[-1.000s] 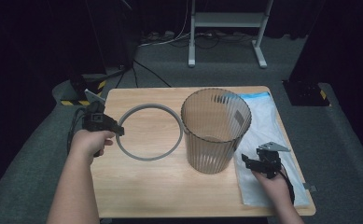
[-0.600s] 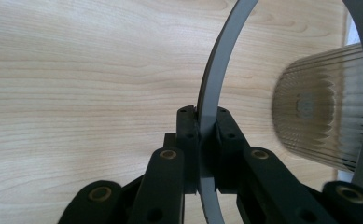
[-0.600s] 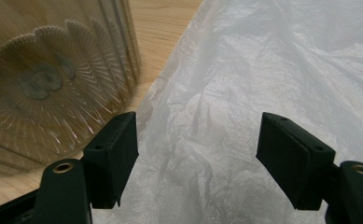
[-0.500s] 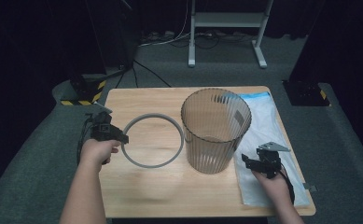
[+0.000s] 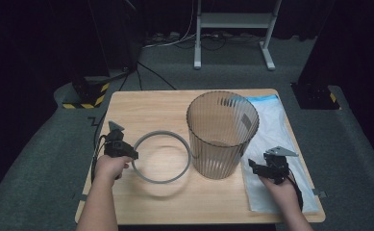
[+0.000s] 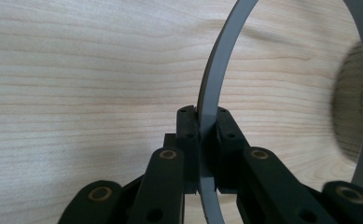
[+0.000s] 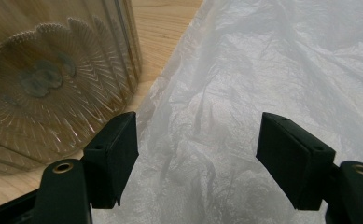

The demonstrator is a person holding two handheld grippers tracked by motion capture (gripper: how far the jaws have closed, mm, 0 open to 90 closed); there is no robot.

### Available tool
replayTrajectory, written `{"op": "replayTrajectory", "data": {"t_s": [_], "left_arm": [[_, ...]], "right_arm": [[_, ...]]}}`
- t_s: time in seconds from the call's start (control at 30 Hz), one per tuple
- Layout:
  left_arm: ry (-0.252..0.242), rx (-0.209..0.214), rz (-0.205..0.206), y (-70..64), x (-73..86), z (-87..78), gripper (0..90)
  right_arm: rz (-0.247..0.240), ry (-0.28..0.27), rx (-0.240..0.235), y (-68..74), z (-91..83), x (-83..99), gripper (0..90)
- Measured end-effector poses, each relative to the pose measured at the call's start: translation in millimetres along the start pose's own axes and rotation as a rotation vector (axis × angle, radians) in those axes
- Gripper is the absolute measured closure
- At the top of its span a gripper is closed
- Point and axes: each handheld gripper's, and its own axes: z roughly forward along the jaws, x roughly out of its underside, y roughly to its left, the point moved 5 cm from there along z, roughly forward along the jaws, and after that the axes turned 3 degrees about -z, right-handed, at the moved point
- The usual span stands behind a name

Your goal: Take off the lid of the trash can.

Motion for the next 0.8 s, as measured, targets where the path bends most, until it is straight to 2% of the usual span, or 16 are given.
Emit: {"op": "replayTrajectory", "data": {"t_s": [0.03, 0.13, 0.23, 0.4, 0.57, 0.63, 0.73, 0.77, 0.8], "left_arm": [[0.014, -0.007, 0.015, 1.6, 0.9, 2.0, 82.9], [0.006, -0.016, -0.006, 2.5, 2.2, 11.7, 82.9], [0.019, -0.018, -0.001, 3.9, 3.8, 16.4, 82.9], [0.021, -0.043, -0.003, 5.3, 6.3, 28.3, 82.9], [0.027, -0.071, 0.004, 6.3, 7.2, 32.0, 82.8], [0.027, -0.113, 0.021, 6.1, 7.8, 34.1, 82.6], [0.034, -0.153, 0.039, 4.1, 9.1, 37.4, 82.4], [0.034, -0.153, 0.039, 4.1, 9.1, 37.4, 82.2], [0.036, -0.182, 0.049, 2.6, 9.7, 39.1, 82.1]], "right_arm": [[0.000, 0.001, 0.000, -0.1, 0.1, 0.1, 28.5], [0.000, 0.003, -0.001, -0.4, 0.6, 0.6, 28.5], [-0.003, 0.001, 0.000, -0.6, 1.0, 0.7, 28.5], [-0.001, 0.002, 0.000, -0.3, 0.3, 0.5, 28.5], [-0.013, 0.002, -0.001, 0.6, 1.8, 0.8, 28.5], [-0.012, 0.001, -0.001, 0.9, 1.6, 0.5, 28.5], [-0.012, 0.001, -0.001, 1.0, 1.7, 0.6, 28.5], [-0.012, 0.001, -0.001, 1.0, 1.7, 0.6, 28.5], [-0.014, 0.002, 0.000, 1.1, 1.9, 0.8, 28.5]]}}
